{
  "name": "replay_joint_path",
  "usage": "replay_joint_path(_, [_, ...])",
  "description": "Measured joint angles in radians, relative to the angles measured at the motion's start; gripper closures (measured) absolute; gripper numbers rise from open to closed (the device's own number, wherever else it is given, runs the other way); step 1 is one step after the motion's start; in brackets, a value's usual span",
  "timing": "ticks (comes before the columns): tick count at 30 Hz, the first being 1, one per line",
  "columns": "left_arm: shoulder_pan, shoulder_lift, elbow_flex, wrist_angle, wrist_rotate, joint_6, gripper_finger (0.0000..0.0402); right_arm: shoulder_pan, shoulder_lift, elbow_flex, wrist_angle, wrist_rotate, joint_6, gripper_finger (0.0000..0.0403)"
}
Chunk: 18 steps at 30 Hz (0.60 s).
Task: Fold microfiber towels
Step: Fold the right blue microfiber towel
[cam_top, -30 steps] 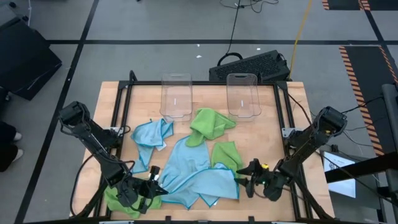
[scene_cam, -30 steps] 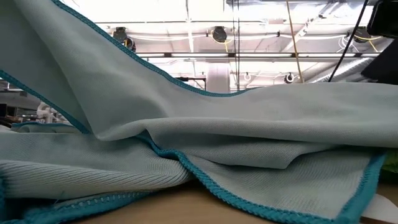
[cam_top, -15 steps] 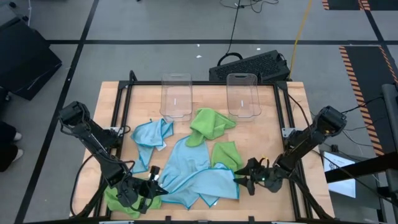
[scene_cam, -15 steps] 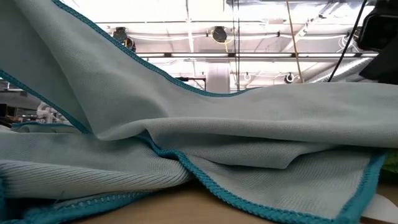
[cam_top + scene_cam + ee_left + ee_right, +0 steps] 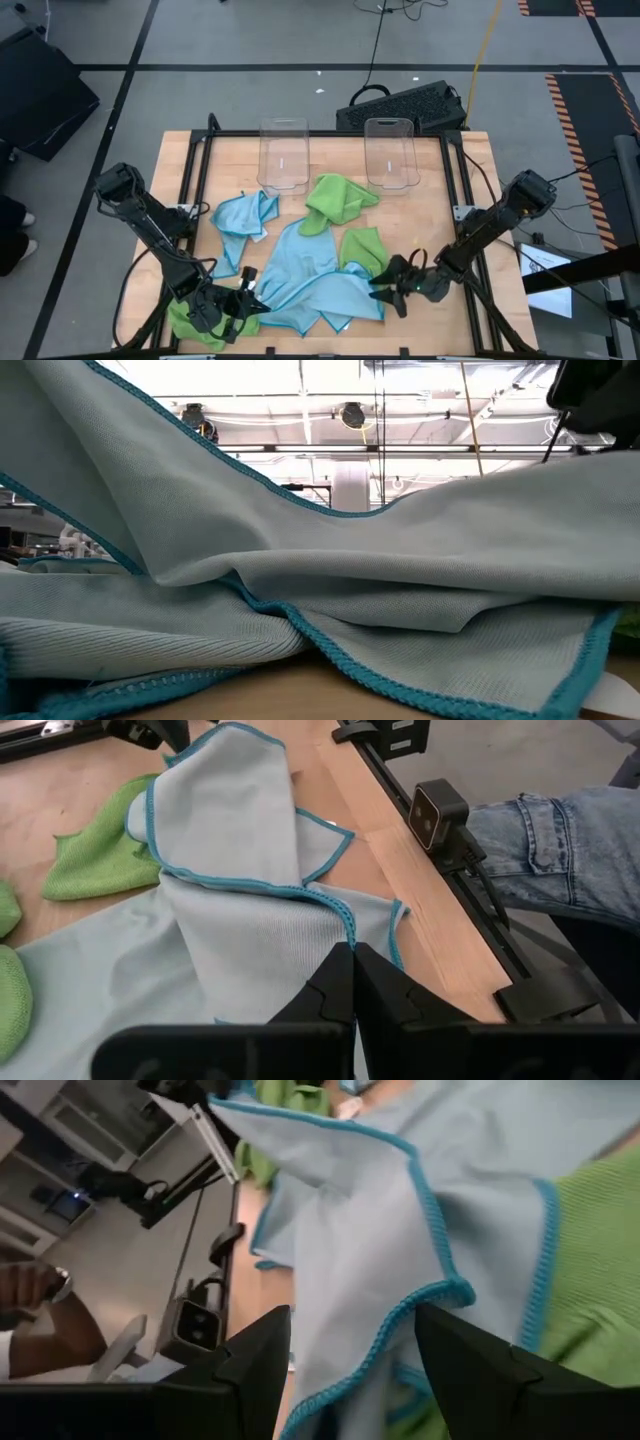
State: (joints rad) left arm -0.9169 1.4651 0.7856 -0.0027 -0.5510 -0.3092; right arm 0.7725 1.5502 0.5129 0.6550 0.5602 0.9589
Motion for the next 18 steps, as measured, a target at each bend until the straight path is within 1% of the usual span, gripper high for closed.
replay_joint_path(5, [0.0, 0.0, 0.0, 0.001, 0.0, 0.0, 0.0398, 0.0, 0.052, 0.075, 0.001, -0.066, -0.061, 0.0193])
replay_joint_path(7, [0.0, 0.0, 0.0, 0.003, 0.0, 0.001, 0.0398, -0.001, 0.087, 0.108, -0.001, -0.071, -0.081, 0.0193])
replay_joint_path(13, [0.0, 0.0, 0.0, 0.009, -0.001, 0.008, 0.0398, -0.018, 0.196, 0.2, -0.002, -0.117, -0.087, 0.0193])
replay_joint_path(16, [0.0, 0.0, 0.0, 0.009, -0.001, 0.008, 0.0398, -0.02, 0.218, 0.247, -0.012, -0.172, -0.092, 0.0193])
replay_joint_path(18, [0.0, 0.0, 0.0, 0.009, -0.001, 0.008, 0.0398, -0.018, 0.211, 0.285, -0.063, -0.182, -0.111, 0.0193])
